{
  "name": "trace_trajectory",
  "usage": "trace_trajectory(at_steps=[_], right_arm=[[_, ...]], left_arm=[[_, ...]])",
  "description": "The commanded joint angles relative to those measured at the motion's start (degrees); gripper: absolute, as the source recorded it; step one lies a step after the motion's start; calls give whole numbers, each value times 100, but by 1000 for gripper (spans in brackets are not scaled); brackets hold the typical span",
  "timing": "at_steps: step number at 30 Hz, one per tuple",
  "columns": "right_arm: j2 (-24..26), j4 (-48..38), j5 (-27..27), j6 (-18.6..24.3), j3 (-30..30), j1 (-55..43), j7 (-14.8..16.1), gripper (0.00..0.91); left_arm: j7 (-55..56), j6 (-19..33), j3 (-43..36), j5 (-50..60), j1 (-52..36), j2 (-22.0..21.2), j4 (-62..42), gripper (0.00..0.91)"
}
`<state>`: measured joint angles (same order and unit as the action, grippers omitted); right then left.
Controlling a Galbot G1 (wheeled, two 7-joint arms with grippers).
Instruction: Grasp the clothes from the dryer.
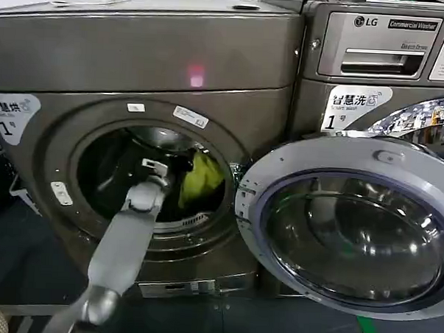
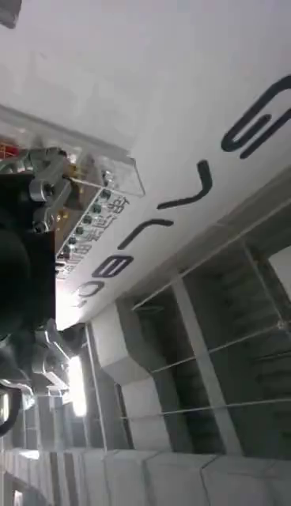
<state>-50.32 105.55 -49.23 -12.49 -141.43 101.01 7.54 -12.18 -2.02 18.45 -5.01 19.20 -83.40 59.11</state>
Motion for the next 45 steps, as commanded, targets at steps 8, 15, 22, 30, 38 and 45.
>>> trace_trajectory(at_steps=[8, 15, 22, 30, 38, 45], right_arm=[[-40, -1, 461, 97, 24, -27, 82, 907], [-39, -12, 393, 117, 99, -84, 30, 907], [-34, -11, 386, 151, 90, -78, 34, 907], [-39, 12, 383, 161, 157, -98, 19, 907], [-41, 86, 294, 42, 22, -51, 129, 907], [-22, 84, 292, 22, -41, -21, 130, 907]], left_arm=[[1383, 1288, 814, -768, 1379, -291, 1843, 0], [1453, 1240, 747, -458, 1498, -344, 1781, 0], [1449, 1228, 683, -372, 1509, -360, 1831, 0], [1462, 1114, 631, -199, 1623, -364, 1924, 0], [1444, 1081, 502, -122, 1576, -358, 1831, 0], [1436, 1086, 503, -119, 1509, -382, 1789, 0]])
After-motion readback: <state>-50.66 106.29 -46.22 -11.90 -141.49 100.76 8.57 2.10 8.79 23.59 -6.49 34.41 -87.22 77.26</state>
